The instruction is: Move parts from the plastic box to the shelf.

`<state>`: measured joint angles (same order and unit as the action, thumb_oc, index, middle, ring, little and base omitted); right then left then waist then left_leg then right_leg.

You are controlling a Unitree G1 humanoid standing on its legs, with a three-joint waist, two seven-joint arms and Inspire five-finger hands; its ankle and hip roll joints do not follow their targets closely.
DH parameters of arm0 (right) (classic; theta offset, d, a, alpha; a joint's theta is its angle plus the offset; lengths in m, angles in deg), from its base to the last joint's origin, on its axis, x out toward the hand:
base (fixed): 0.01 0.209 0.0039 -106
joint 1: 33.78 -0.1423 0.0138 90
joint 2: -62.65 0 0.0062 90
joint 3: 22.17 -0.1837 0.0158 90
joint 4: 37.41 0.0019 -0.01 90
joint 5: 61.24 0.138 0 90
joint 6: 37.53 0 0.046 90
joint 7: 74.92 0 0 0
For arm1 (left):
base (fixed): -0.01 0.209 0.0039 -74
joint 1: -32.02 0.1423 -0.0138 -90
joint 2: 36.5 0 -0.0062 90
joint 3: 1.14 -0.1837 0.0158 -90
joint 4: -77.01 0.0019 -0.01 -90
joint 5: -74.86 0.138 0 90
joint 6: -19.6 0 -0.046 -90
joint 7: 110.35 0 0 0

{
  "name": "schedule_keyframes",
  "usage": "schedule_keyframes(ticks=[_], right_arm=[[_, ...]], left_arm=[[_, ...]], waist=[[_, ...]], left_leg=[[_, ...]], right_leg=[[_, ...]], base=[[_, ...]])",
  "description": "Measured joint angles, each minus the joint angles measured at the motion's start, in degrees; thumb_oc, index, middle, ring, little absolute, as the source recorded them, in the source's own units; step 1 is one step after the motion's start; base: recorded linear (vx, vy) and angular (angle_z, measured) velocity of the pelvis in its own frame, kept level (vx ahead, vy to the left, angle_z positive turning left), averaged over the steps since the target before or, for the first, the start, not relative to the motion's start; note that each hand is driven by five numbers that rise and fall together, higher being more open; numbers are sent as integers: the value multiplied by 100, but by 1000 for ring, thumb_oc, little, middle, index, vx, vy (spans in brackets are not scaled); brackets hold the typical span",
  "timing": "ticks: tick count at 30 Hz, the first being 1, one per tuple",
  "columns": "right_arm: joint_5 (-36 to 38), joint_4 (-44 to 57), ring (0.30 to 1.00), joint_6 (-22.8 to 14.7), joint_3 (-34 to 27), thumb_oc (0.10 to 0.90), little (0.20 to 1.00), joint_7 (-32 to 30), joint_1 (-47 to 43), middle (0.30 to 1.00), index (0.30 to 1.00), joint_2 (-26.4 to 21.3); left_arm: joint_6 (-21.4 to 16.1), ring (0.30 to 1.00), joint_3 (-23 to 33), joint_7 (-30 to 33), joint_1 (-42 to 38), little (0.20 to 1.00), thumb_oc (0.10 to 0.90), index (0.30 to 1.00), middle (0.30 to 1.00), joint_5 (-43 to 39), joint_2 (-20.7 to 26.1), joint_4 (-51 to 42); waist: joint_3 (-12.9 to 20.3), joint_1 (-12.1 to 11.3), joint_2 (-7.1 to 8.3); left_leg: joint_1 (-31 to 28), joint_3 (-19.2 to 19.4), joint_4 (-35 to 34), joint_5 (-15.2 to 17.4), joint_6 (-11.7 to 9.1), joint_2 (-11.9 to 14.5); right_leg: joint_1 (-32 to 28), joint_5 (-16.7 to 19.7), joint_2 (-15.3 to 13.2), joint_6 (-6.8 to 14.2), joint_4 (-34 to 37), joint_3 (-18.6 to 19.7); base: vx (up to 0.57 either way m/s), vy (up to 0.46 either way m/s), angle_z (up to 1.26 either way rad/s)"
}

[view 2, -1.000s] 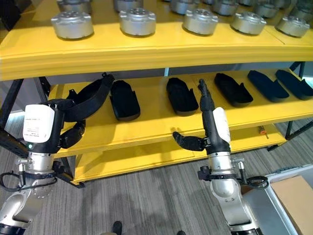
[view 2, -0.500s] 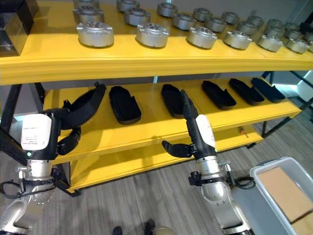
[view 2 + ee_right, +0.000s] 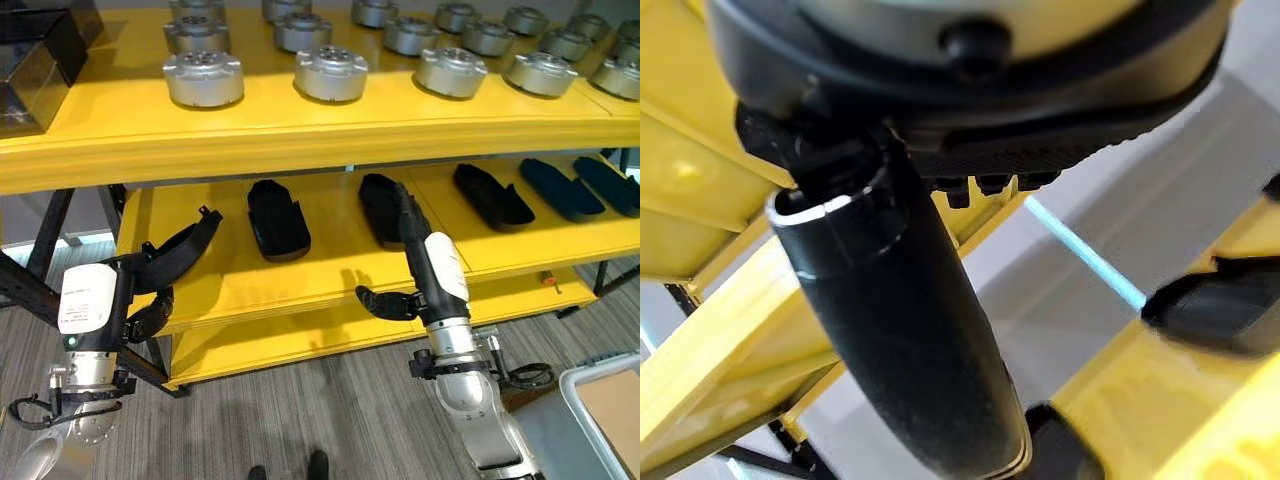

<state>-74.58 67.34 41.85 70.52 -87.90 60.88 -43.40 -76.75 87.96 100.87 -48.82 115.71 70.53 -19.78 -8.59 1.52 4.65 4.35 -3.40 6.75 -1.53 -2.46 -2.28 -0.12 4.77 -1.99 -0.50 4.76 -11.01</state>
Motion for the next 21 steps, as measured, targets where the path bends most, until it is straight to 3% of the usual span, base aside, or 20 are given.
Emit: schedule_keyframes(ticks=[3, 4, 6, 7, 8, 10, 11, 13, 14, 16, 19, 21], right_arm=[[5, -7, 1000, -7, 10, 900, 1000, 28, -13, 1000, 1000, -13], [7, -4, 1000, -39, 7, 900, 1000, 26, -28, 1000, 1000, 8], [8, 1, 1000, -41, 5, 900, 1000, 25, -6, 1000, 1000, 56], [9, 2, 1000, -41, -9, 900, 1000, 24, -7, 1000, 1000, 50], [10, -4, 1000, -55, -61, 900, 1000, 18, 8, 1000, 1000, 55], [16, -11, 1000, -47, -141, 900, 1000, 11, 8, 1000, 1000, 59], [5, -11, 1000, -41, -188, 900, 1000, 8, 33, 1000, 1000, 19], [-2, 43, 1000, -39, -336, 900, 1000, 6, 180, 1000, 1000, -83], [-3, 42, 1000, -9, -346, 900, 1000, 4, 293, 1000, 1000, -30], [-16, 75, 1000, -11, -339, 900, 1000, 23, 569, 1000, 1000, -16], [-20, 75, 1000, -10, -161, 900, 1000, 56, 586, 1000, 1000, 13], [-20, 75, 1000, -10, -90, 900, 1000, 92, 582, 1000, 1000, 21]], left_arm=[[11, 300, 2, -34, 16, 300, 400, 300, 300, -2, 17, 10], [4, 300, 20, -27, -4, 300, 400, 300, 300, -3, 105, 9], [-6, 300, 20, -30, -33, 300, 400, 300, 300, -2, 251, 10], [-6, 300, 13, -29, -44, 300, 400, 300, 300, -2, 244, 9], [-37, 300, -34, -25, -115, 300, 400, 300, 300, 0, 230, 74], [-34, 300, -148, -39, -208, 300, 400, 300, 300, -1, 220, 127], [-63, 300, -213, -53, -208, 300, 400, 300, 300, 11, 203, 138], [-96, 300, -322, -74, -239, 300, 400, 300, 300, 9, 160, 140], [-115, 300, -334, -73, -251, 300, 400, 300, 300, 3, 158, 144], [-107, 300, -324, -68, -266, 300, 400, 300, 300, 7, 190, 121], [67, 300, -244, -65, -291, 300, 400, 300, 300, 9, 224, 125], [146, 300, -223, -63, -393, 300, 400, 300, 300, 33, 260, 148]], waist=[[-66, -136, -21], [-181, -157, 53], [-233, -98, 131], [-245, -49, 120], [-291, 41, 74], [-355, 152, -79], [-408, 231, -217], [-422, 356, -504], [-421, 334, -449], [-408, 309, -306], [-411, 184, -203], [-420, 108, -160]], left_leg=[[159, -12, 430, 82, -67, 31], [331, 4, 898, 451, -62, 219], [347, 52, 875, 536, -185, 854], [322, 50, 713, 502, -237, 1113], [327, -9, 544, 479, -298, 1371], [131, 86, 1, 322, -472, 1721], [-75, 289, -247, 243, -382, 1721], [-216, 550, -488, 99, -402, 1609], [-262, 603, -551, 24, -602, 1523], [-301, 676, -627, 21, -433, 1178], [-297, 889, -720, 27, -276, 873], [-283, 920, -730, 46, -242, 815]], right_leg=[[-46, -52, 3, -68, -50, -35], [-103, -177, -37, -248, -114, -31], [-70, -209, 39, -286, -132, -50], [-15, -220, 47, -293, -210, -34], [5, -263, 49, -158, -269, -5], [139, -287, 79, -157, -428, 21], [178, -211, 41, 7, -449, 133], [197, -161, 35, 199, -447, 135], [230, -109, -96, 286, -459, 228], [278, -30, -390, 449, -416, 295], [351, 86, -686, 612, -276, 455], [349, 121, -738, 659, -201, 489]], base=[[25, 11, 17], [92, 61, -3], [110, 140, -6], [105, 168, -2], [41, 40, 1], [128, 214, -15], [135, 251, -33], [68, 139, -18], [67, 152, -9], [25, 135, -4], [-6, 91, -15], [-55, 70, -5]])
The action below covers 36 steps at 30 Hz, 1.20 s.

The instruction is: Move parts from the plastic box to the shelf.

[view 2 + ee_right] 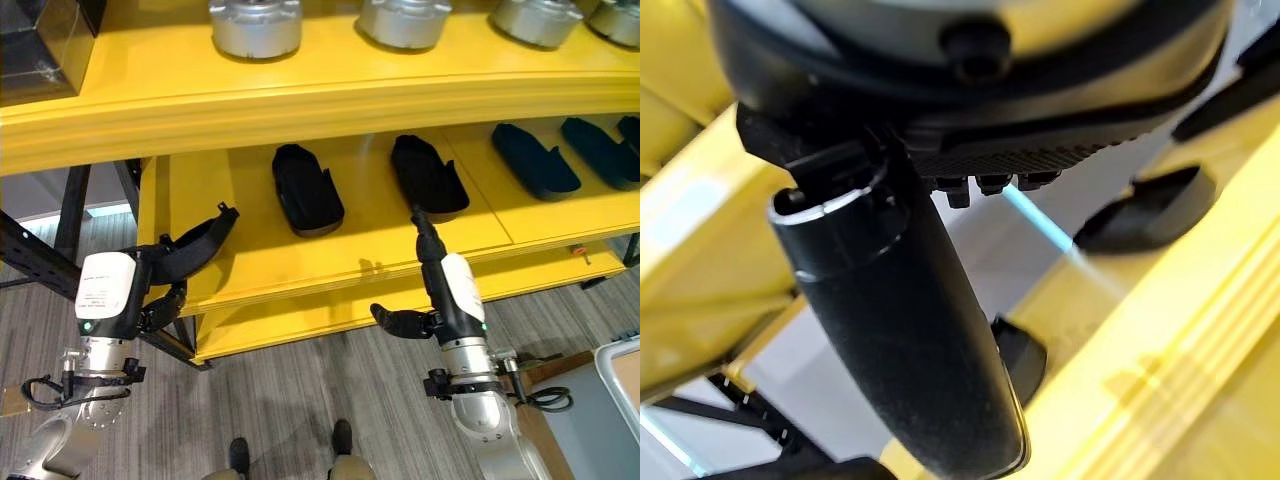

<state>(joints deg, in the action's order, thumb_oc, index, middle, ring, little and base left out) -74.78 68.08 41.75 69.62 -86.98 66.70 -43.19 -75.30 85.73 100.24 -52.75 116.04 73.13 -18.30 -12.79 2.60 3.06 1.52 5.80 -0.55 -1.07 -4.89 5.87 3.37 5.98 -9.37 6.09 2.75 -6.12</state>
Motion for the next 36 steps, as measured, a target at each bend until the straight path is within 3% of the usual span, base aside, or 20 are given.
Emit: schedule_keyframes(ticks=[4, 14, 20, 30, 36], right_arm=[[-1, -9, 1000, 4, 101, 900, 1000, 10, -228, 1000, 1000, 0], [1, -49, 1000, 1, 173, 900, 1000, 1, -499, 1000, 1000, -11], [3, -66, 1000, 4, 207, 900, 1000, 2, -866, 1000, 1000, -18], [0, -72, 1000, 13, 340, 900, 1000, 11, -1023, 1000, 1000, -73], [3, -69, 1000, 15, 422, 900, 1000, 54, -1090, 1000, 1000, -104]], left_arm=[[106, 300, -206, 36, -479, 300, 400, 300, 300, 318, 466, 328], [286, 300, -387, 52, -1146, 300, 400, 300, 300, 750, 485, 678], [570, 300, -602, 171, -1708, 300, 400, 300, 300, 984, 598, 1103], [876, 300, -773, 299, -2413, 300, 400, 300, 300, 1148, 588, 1554], [1004, 300, -667, 335, -2445, 300, 400, 300, 300, 1134, 586, 1663]], waist=[[-38, 28, 92], [-347, 180, 274], [-772, 196, 264], [-923, 209, 309], [-947, 224, 343]], left_leg=[[96, 8, 1, 0, 0, 17], [444, 122, 93, -34, -56, 141], [640, 162, 222, -53, -89, 224], [796, 185, 279, -77, -130, 316], [830, 176, 336, -65, -152, 369]], right_leg=[[55, 54, 34, 19, 104, 5], [423, 190, 189, -68, 160, 128], [626, 243, 266, -118, 84, 194], [823, 273, 363, -159, 10, 240], [830, 286, 409, -178, 9, 236]], base=[[-42, 34, -3], [-68, 2, -8], [-42, -4, -6], [-12, -11, -3], [0, 0, 0]])
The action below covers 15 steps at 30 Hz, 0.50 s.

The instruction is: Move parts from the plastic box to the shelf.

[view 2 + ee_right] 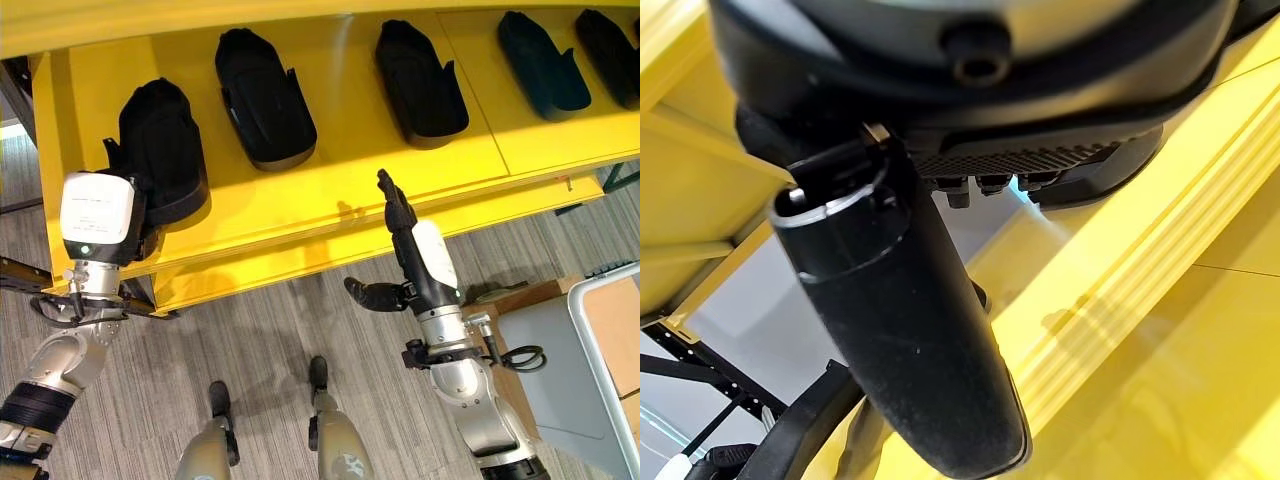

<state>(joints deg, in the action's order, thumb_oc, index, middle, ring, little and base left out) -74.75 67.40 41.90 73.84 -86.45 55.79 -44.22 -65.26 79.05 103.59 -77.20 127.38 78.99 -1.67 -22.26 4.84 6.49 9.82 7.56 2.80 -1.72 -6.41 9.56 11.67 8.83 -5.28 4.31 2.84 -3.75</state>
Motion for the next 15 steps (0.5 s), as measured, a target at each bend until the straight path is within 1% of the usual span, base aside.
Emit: schedule_keyframes(ticks=[3, 7, 10, 14, 15], right_arm=[[1, 0, 1000, 0, 1, 900, 1000, 11, 0, 1000, 1000, -4], [2, 1, 1000, 1, 4, 900, 1000, 96, -1, 1000, 1000, -51], [5, 1, 1000, 2, 5, 900, 1000, 114, 1, 1000, 1000, -98], [8, 1, 1000, 2, 6, 900, 1000, 129, 1, 1000, 1000, -134], [12, 1, 1000, 3, 6, 900, 1000, 146, 2, 1000, 1000, -135]], left_arm=[[40, 300, 74, 65, 14, 300, 400, 300, 300, -14, -1, 108], [233, 300, 199, 163, -3, 300, 400, 300, 300, -57, -5, 278], [249, 300, 350, 184, -9, 300, 400, 300, 300, -58, -10, 381], [376, 300, 517, 187, -34, 300, 400, 300, 300, -62, 42, 499], [473, 300, 569, 166, -29, 300, 400, 300, 300, -66, 72, 513]], waist=[[-3, -3, 4], [-5, -10, 8], [-22, -10, 33], [-46, -12, 81], [-56, -14, 98]], left_leg=[[1, -1, 1, -5, -10, 12], [7, -12, 2, -14, -25, 41], [9, -19, 3, -20, -34, 46], [20, -23, 22, -20, -37, 48], [42, -37, 45, -14, -44, 52]], right_leg=[[0, 4, 12, -6, 1, 0], [0, 12, 38, -17, 3, -8], [0, 16, 45, -22, 3, -9], [0, 22, 46, -31, 1, -9], [1, 23, 48, -32, 2, -15]], base=[[0, 0, 0], [0, 0, 0], [0, 0, 0], [0, 0, 0], [0, 10, 6]])
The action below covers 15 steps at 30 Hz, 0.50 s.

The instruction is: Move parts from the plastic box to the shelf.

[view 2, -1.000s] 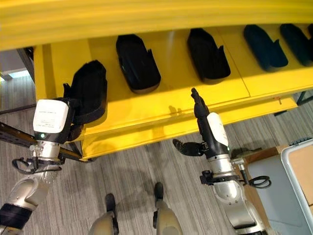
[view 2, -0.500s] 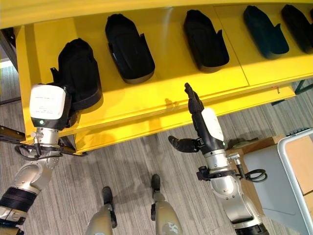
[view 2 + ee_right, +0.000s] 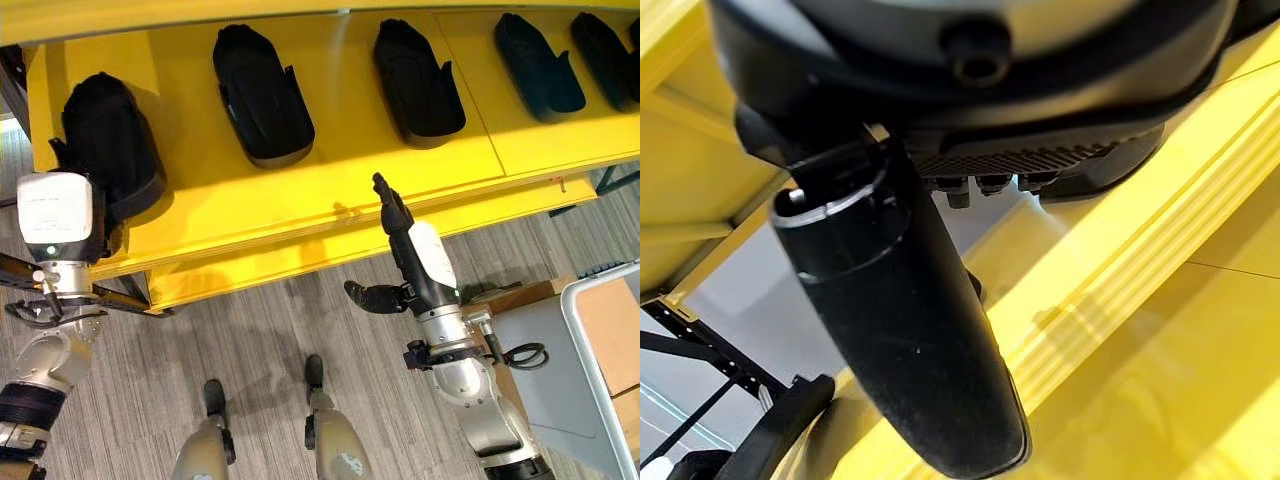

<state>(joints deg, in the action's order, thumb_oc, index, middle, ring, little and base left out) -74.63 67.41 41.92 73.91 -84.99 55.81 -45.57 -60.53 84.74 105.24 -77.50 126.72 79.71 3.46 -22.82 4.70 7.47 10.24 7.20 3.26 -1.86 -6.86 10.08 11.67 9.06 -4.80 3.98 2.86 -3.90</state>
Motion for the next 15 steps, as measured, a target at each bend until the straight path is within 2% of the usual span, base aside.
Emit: schedule_keyframes(ticks=[9, 13, 14, 15], right_arm=[[9, 1, 1000, -1, 2, 900, 1000, 35, -20, 1000, 1000, -6], [11, 0, 1000, -7, 7, 900, 1000, 32, -27, 1000, 1000, -7], [11, 1, 1000, -15, 9, 900, 1000, 31, -34, 1000, 1000, -9], [11, 1, 1000, -16, 10, 900, 1000, 31, -36, 1000, 1000, -9]], left_arm=[[7, 300, -101, -15, -27, 300, 400, 300, 300, 28, 607, 285], [-11, 300, -481, -124, -327, 300, 400, 300, 300, 84, 995, 549], [-41, 300, -766, -179, -466, 300, 400, 300, 300, 149, 1251, 654], [-68, 300, -825, -241, -488, 300, 400, 300, 300, 201, 1336, 654]], waist=[[-11, -10, 20], [-17, -9, 27], [-18, -2, 26], [-18, 8, 26]], left_leg=[[88, -60, 94, 27, -24, 15], [121, -72, 148, 41, -34, 47], [142, -73, 163, 42, -35, 55], [150, -69, 168, 42, -35, 56]], right_leg=[[15, 9, 8, -12, 0, -43], [19, 15, 32, -21, -2, -52], [31, 18, 38, -25, -4, -51], [43, 18, 39, -25, -10, -48]], base=[[0, 2, 2], [0, 0, 0], [0, 0, 0], [0, 0, 0]])
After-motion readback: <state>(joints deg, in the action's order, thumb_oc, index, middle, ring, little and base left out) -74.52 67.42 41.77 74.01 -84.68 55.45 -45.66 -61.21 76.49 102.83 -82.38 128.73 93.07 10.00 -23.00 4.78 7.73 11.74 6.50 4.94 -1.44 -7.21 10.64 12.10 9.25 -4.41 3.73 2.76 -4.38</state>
